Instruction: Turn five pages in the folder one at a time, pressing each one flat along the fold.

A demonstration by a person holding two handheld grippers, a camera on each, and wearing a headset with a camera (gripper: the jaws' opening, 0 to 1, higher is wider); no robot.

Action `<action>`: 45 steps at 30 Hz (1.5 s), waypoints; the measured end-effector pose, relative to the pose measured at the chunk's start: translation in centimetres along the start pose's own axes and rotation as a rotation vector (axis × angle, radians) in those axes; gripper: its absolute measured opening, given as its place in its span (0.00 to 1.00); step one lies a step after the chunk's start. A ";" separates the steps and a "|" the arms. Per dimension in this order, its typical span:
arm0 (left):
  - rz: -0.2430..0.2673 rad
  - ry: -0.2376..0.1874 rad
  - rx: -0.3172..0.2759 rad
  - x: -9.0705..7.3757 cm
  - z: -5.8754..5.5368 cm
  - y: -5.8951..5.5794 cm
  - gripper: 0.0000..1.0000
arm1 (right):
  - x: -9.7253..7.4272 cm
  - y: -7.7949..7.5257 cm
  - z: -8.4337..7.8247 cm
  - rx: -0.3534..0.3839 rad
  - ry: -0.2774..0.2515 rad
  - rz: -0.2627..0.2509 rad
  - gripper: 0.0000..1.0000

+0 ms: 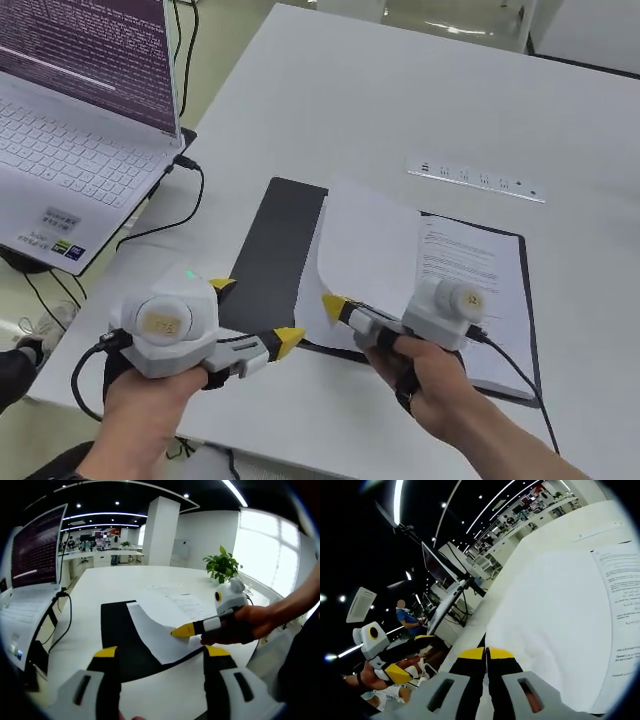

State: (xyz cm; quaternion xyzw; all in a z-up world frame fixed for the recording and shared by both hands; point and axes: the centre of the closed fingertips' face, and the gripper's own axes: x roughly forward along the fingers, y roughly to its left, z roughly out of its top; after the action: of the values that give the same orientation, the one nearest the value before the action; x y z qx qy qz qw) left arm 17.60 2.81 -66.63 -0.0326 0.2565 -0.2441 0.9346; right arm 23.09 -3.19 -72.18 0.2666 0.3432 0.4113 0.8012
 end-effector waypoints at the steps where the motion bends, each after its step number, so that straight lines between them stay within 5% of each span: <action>1: 0.000 0.001 0.001 0.0 0.0 0.0 0.68 | 0.1 -0.1 -0.1 0.005 0.002 -0.001 0.00; 17: 0.003 0.004 -0.006 -0.4 0.0 0.9 0.67 | 2.5 -2.6 -2.9 0.094 0.062 -0.076 0.00; 29: 0.003 0.019 -0.024 -0.4 -1.2 1.2 0.67 | 4.2 -4.4 -4.4 0.182 0.047 -0.137 0.00; 38: 0.005 0.042 -0.019 -0.2 -1.7 1.7 0.67 | 4.4 -4.4 -4.2 0.201 0.029 -0.114 0.02; 45: -0.010 0.051 -0.012 0.5 -1.6 0.9 0.67 | 4.2 -3.5 -4.2 0.208 0.037 -0.070 0.10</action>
State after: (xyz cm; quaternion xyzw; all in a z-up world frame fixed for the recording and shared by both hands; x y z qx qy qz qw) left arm 17.59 3.49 -68.43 -0.0333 0.2813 -0.2482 0.9264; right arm 23.28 -0.80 -78.69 0.3287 0.4080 0.3503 0.7764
